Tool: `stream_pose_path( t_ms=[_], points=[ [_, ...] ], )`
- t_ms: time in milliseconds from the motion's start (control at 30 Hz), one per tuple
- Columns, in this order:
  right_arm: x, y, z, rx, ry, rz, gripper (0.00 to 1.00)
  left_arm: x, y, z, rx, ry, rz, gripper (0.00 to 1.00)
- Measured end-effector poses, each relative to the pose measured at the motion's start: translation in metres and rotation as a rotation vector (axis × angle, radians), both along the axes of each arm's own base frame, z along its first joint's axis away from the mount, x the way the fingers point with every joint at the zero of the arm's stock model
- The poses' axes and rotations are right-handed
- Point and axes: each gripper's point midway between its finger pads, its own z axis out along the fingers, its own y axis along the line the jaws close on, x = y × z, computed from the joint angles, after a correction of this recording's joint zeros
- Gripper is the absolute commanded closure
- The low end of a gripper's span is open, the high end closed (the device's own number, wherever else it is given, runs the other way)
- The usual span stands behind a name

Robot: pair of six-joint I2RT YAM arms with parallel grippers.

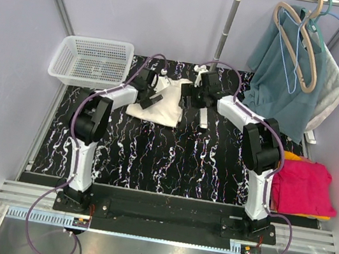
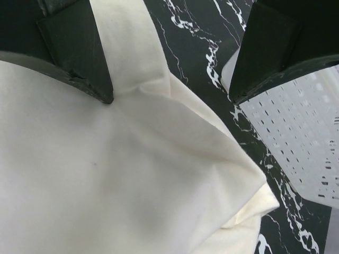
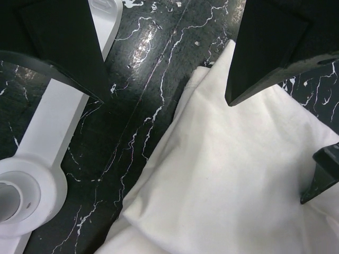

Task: Fold and stack the t-shirts
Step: Fold the tshirt

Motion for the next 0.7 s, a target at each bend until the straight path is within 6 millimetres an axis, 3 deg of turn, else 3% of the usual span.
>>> stream_pose_path(
  t_ms=[300,700],
  points=[
    [0.001,0.006,-0.011,0.009,0.022,0.019,0.00,-0.023,0.005,0.000,0.035,-0.006,-0.029,0.03],
    [0.000,0.009,-0.011,-0.012,0.006,0.051,0.00,-0.074,0.013,-0.002,0.126,0.017,-0.091,0.05]
  ],
)
